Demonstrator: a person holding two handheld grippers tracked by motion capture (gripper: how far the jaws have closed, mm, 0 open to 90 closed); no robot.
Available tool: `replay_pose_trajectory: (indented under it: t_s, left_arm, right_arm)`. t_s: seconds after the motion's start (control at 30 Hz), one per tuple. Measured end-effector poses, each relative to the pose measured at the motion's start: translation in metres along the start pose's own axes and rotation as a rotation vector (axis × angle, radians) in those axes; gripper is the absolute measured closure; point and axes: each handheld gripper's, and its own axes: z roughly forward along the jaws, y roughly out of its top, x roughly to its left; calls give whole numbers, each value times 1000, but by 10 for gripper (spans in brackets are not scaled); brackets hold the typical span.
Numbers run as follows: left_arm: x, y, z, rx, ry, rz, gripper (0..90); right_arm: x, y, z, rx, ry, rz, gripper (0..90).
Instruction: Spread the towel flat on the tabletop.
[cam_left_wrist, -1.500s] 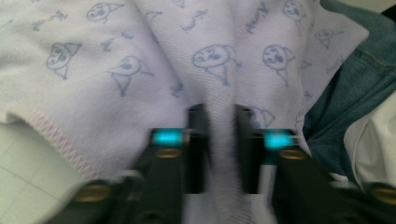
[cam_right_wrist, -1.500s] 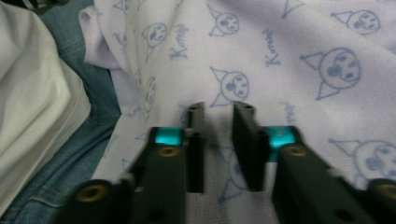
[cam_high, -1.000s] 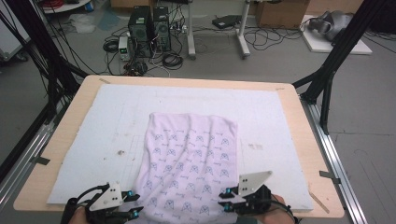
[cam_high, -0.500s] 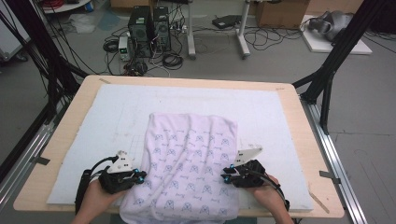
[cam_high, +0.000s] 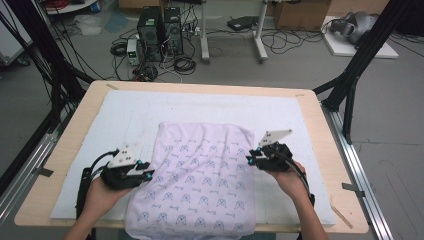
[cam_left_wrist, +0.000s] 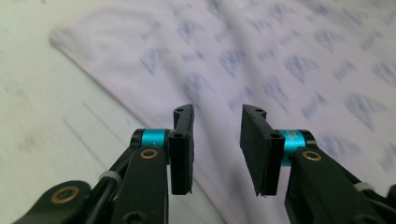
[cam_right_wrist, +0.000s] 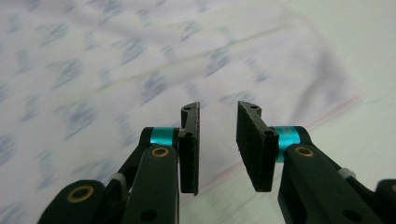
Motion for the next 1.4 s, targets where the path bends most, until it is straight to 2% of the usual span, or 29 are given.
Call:
replay_pose_trajectory:
  t_s: [0.03,0.07,0.13,0.17,0.23,0.27,0.33,0.37,0.4,0.43,0.47,0.5,0.57,0.63,0.73,0.8,0.83,0.87,0.9,0.93,0.97,1.1,1.13,1.2,1.27,1.3,1.33,1.37,1.4]
  left_arm:
    - [6,6,7,-10,25,-2,641]
    - [14,11,15,-13,31,-11,641]
    - [29,19,32,-29,18,-79,666]
    - [35,22,41,-16,45,-82,681]
    - [47,26,58,41,86,-105,676]
    - [52,27,66,72,120,-113,663]
    - [60,23,78,105,194,-137,619]
    - [65,20,81,98,202,-167,596]
    - [70,18,81,78,198,-216,556]
    - [72,18,81,65,200,-228,607]
    - [72,18,82,60,196,-209,721]
    - [71,18,83,59,202,-198,816]
    - [72,24,85,93,207,-180,850]
    - [73,30,87,114,255,-143,863]
    - [80,32,83,64,301,-173,865]
    - [87,29,80,51,313,-202,862]
    - [89,27,79,65,338,-212,856]
    - [92,25,78,75,336,-225,843]
    - [94,23,76,72,315,-252,790]
    - [95,21,74,67,296,-265,752]
    - [95,20,71,63,277,-267,720]
    - [88,22,63,24,204,-248,682]
    - [86,23,63,28,204,-240,676]
    - [83,25,64,30,192,-227,672]
    - [82,25,68,42,171,-229,655]
    - [81,24,71,53,157,-229,646]
    - [81,23,73,70,154,-219,644]
    - [80,23,77,80,152,-219,647]
    - [80,22,80,95,140,-216,673]
  right_arm:
    - [-9,4,5,2,-11,15,697]
    - [-17,7,11,1,-32,24,697]
    - [-34,9,23,-3,-44,71,700]
    - [-40,9,29,3,-76,77,700]
    - [-51,9,39,5,-113,110,686]
    - [-56,8,44,10,-135,129,666]
    - [-63,8,53,29,-150,143,621]
    - [-65,7,56,44,-168,135,619]
    - [-67,7,60,64,-169,138,628]
    - [-70,7,63,76,-153,152,676]
    - [-73,8,63,65,-114,174,798]
    - [-74,9,64,66,-99,169,846]
    - [-74,13,66,88,-99,156,861]
    - [-74,19,64,92,-119,146,865]
    - [-73,27,58,58,-147,139,866]
    - [-73,29,54,44,-190,121,862]
    - [-76,27,51,27,-186,153,855]
    - [-77,25,51,36,-189,167,840]
    - [-77,23,52,52,-206,167,798]
    - [-78,21,52,54,-203,175,768]
    - [-79,20,52,49,-179,194,725]
    - [-74,15,52,43,-153,188,690]
    - [-74,14,54,57,-146,192,690]
    - [-76,12,59,87,-164,199,668]
    - [-82,10,63,76,-195,246,633]
    - [-86,8,65,71,-194,282,629]
    - [-89,7,66,53,-173,312,639]
    - [-91,7,67,45,-174,316,684]
    - [-92,9,67,53,-163,302,827]
